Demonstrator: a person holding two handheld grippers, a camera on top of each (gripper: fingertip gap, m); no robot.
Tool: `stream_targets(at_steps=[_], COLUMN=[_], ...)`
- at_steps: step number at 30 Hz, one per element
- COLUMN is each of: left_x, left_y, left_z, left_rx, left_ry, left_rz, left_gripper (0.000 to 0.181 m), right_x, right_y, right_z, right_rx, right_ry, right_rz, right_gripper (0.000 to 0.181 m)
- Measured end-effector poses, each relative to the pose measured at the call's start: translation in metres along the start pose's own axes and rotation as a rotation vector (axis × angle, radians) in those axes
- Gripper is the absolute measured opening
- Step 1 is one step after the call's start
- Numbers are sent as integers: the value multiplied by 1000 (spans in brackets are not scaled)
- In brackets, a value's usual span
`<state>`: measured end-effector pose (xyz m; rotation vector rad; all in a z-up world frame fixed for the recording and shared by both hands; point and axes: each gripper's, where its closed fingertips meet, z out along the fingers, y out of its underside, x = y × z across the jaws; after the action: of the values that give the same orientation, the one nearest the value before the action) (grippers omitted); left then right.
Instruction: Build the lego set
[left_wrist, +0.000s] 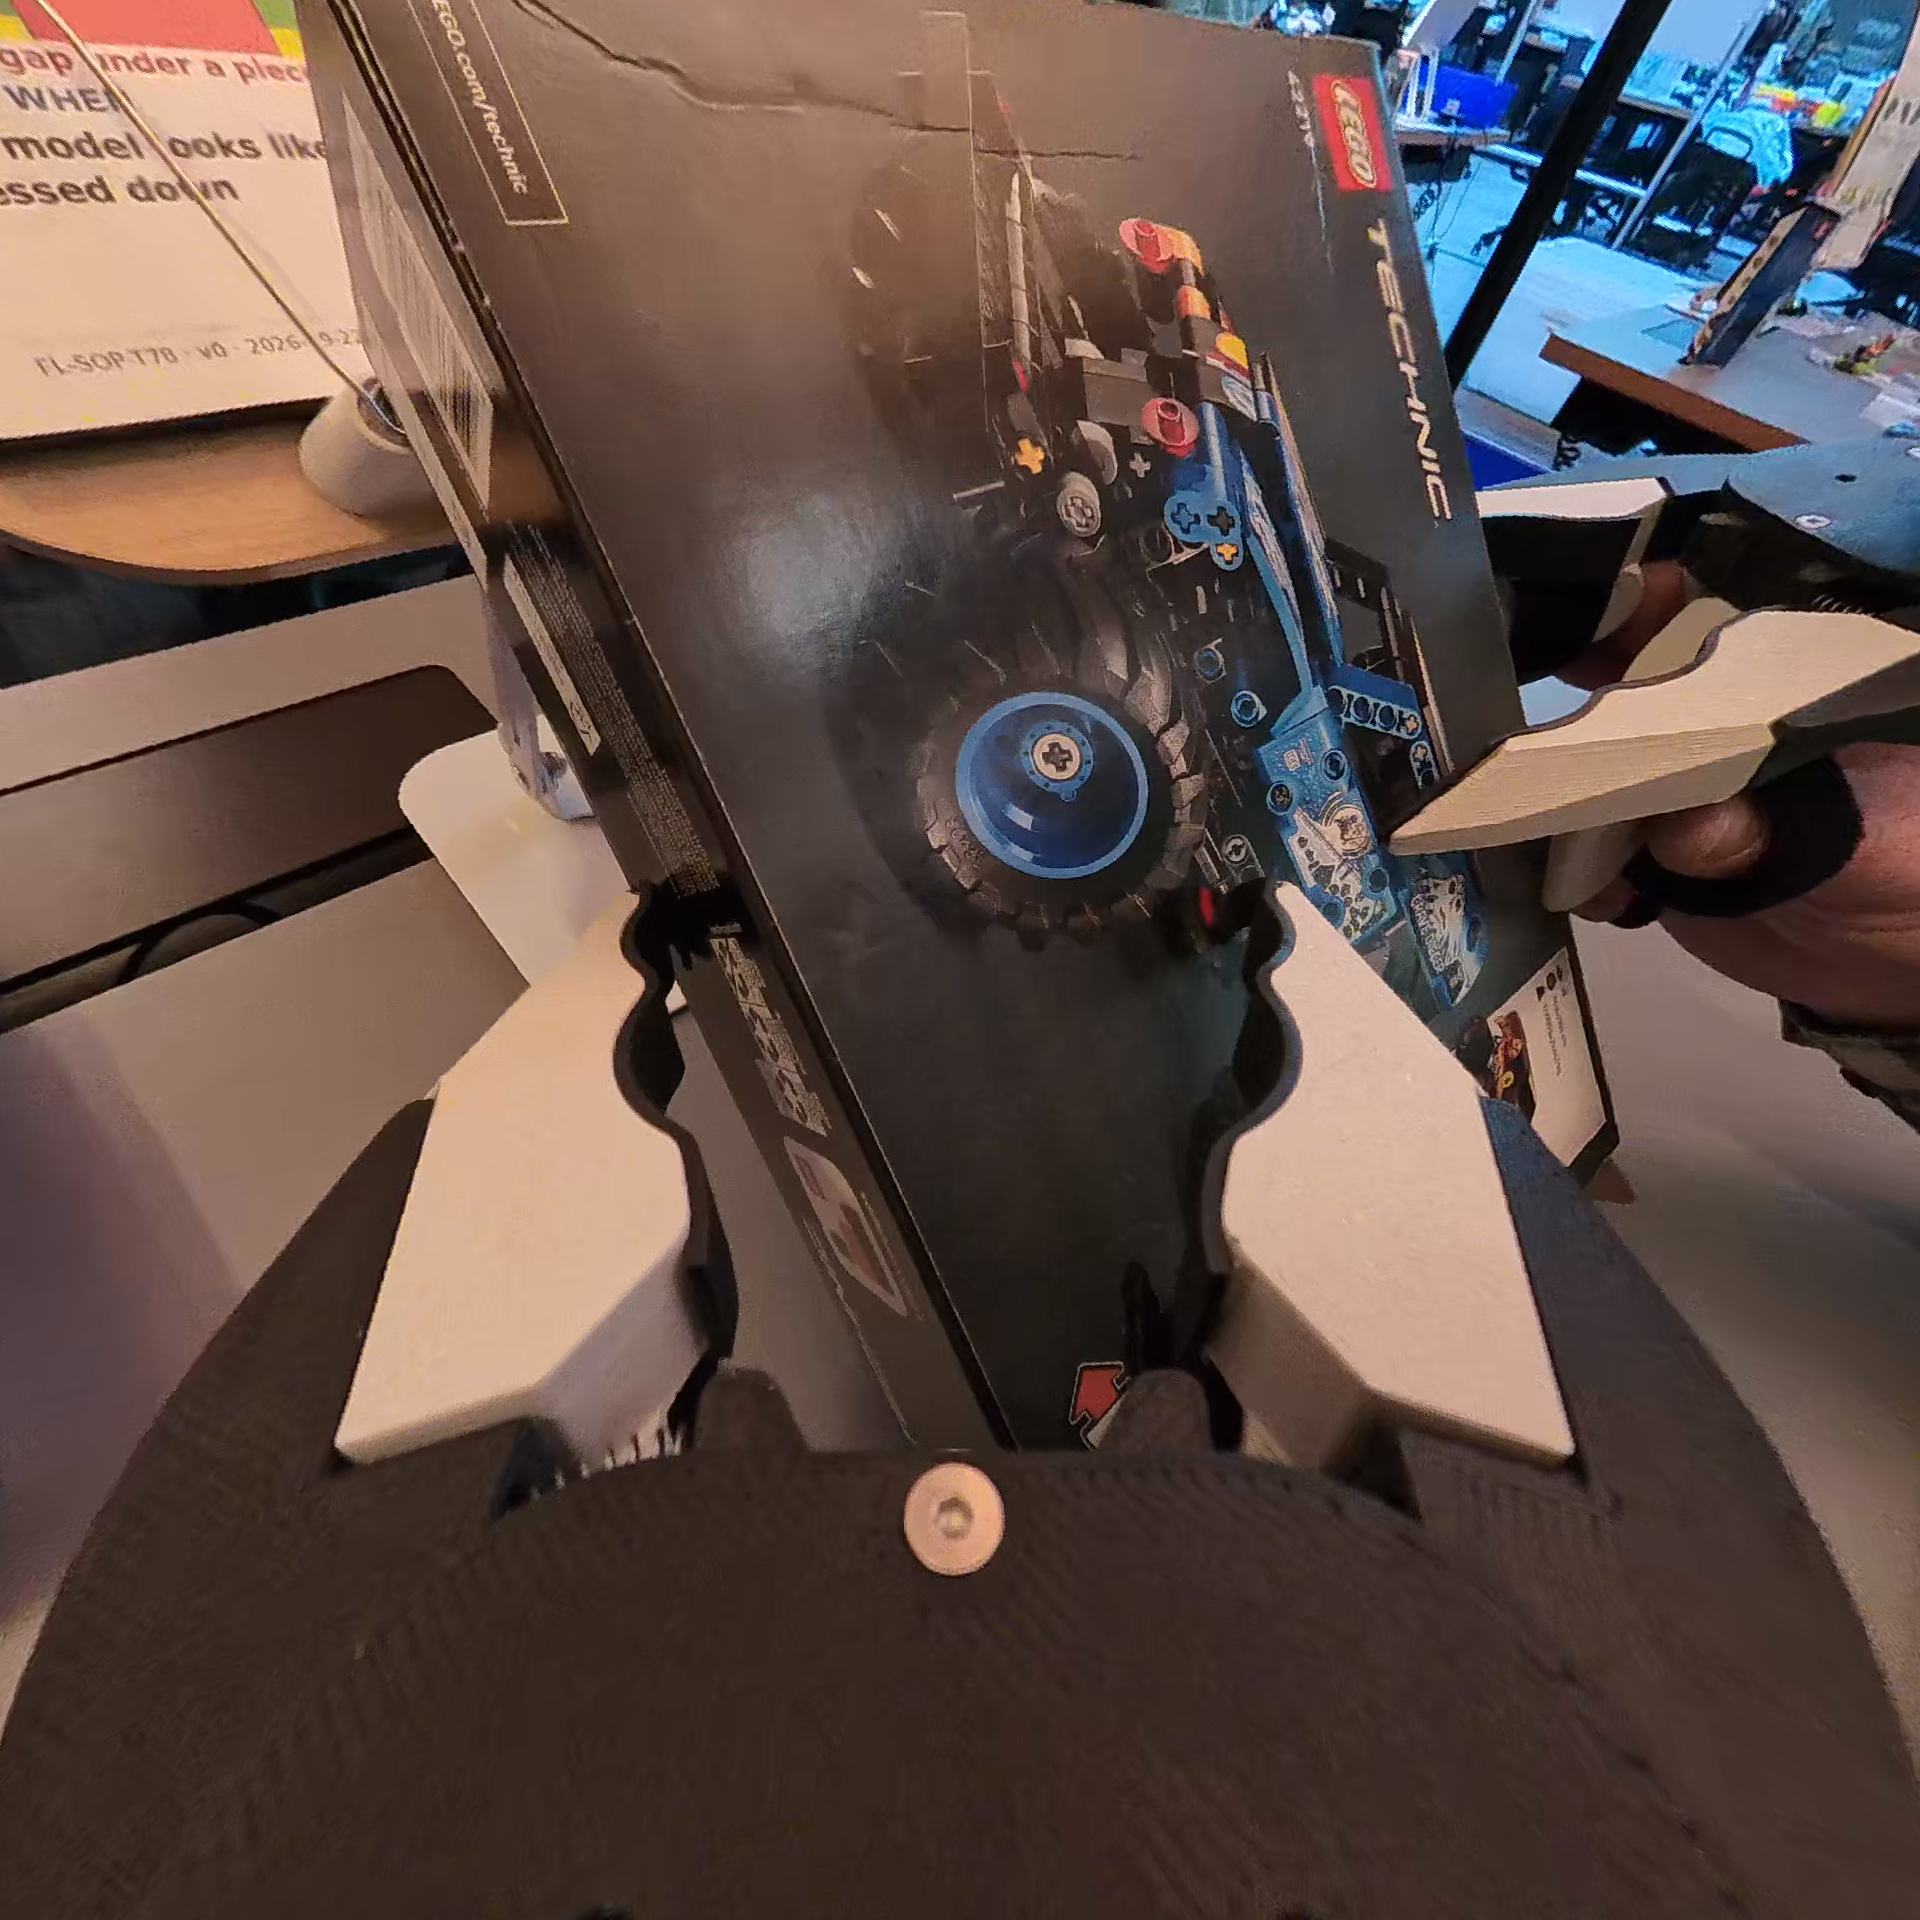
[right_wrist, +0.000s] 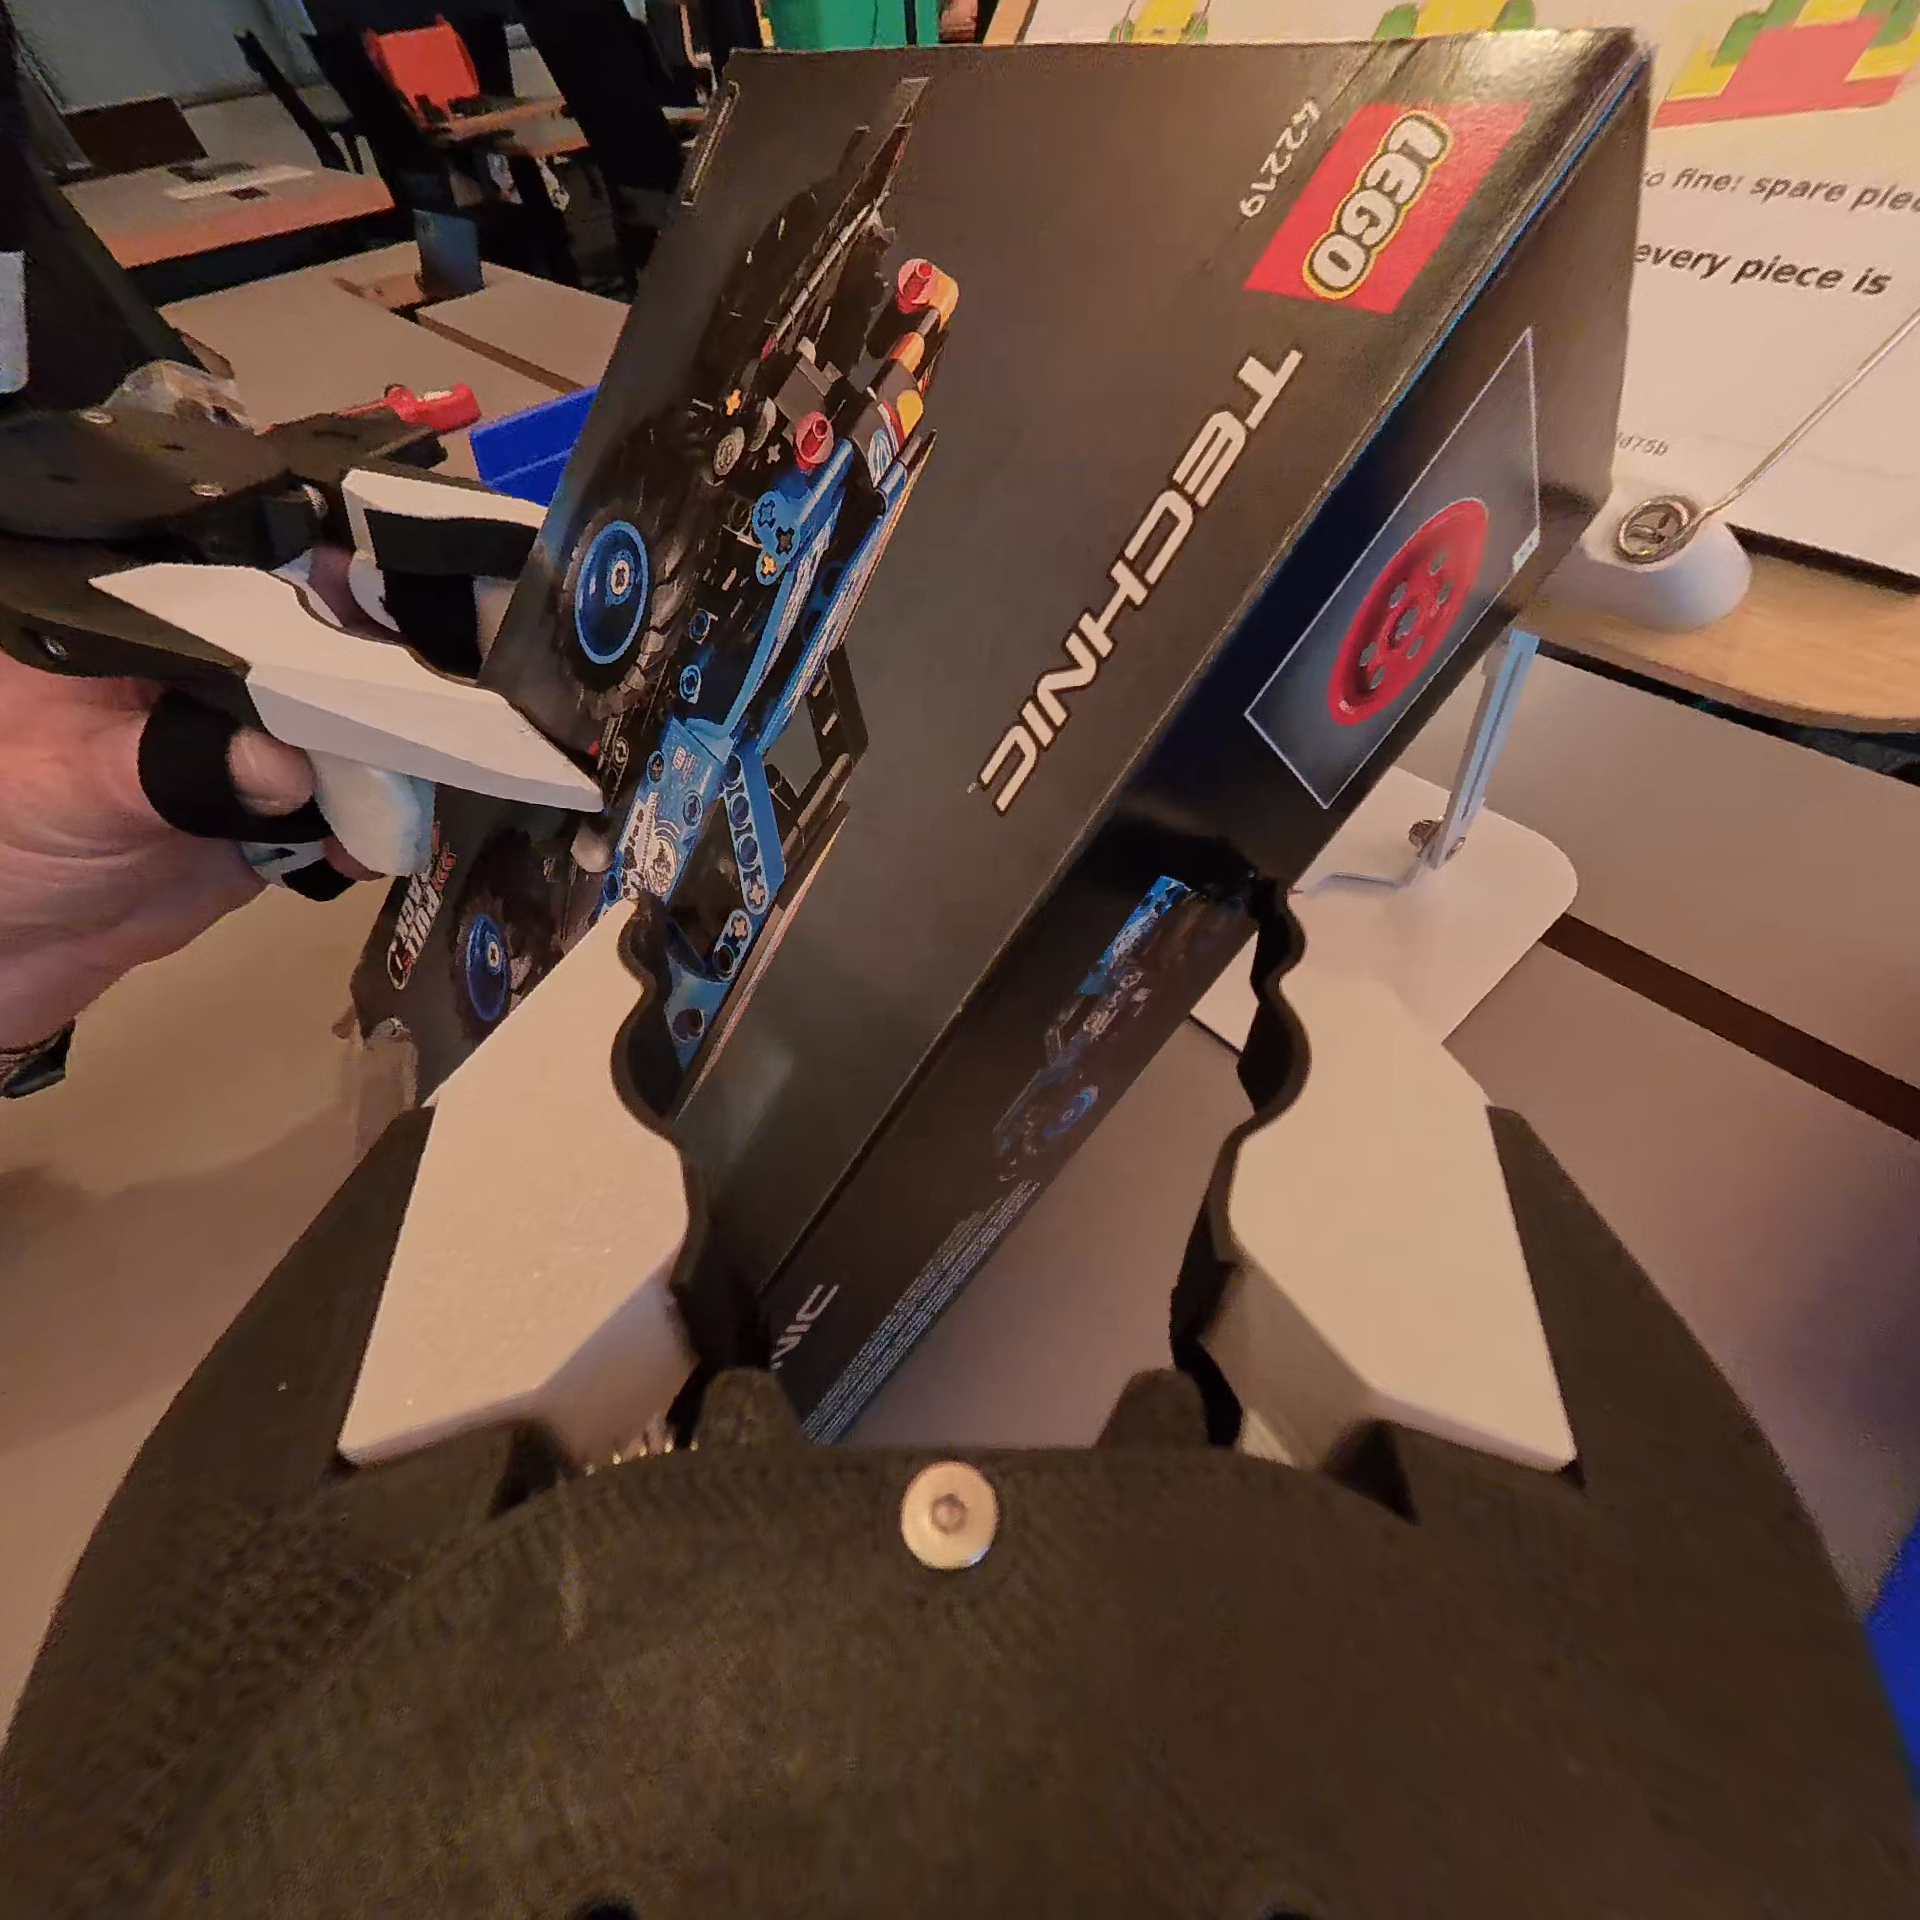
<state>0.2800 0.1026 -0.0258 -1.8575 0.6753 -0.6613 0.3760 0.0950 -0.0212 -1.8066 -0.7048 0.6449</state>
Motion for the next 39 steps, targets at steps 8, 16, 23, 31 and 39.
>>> stream_targets(at_steps=[8,16,23,31,39], left_x=[-1,-1,3,10,11], left_y=[-15,-26,-38,-54,-62], left_z=[-3,-7,-14,-25,-28], left_rx=[69,129,177,226,213], left_ry=[-33,-58,-89,-100,-104], left_rz=[42,65,115,152,142], left_gripper=[107,107,105,104,104], right_x=[3,0,-2,-9,-12], right_y=[-17,-33,-48,-68,-78], right_z=[0,-3,-11,-27,-31], right_rx=[60,121,189,268,270], right_ry=[23,43,58,66,77], right_rz=[-34,-73,-95,-134,-135], right_gripper=[106,106,99,90,91])
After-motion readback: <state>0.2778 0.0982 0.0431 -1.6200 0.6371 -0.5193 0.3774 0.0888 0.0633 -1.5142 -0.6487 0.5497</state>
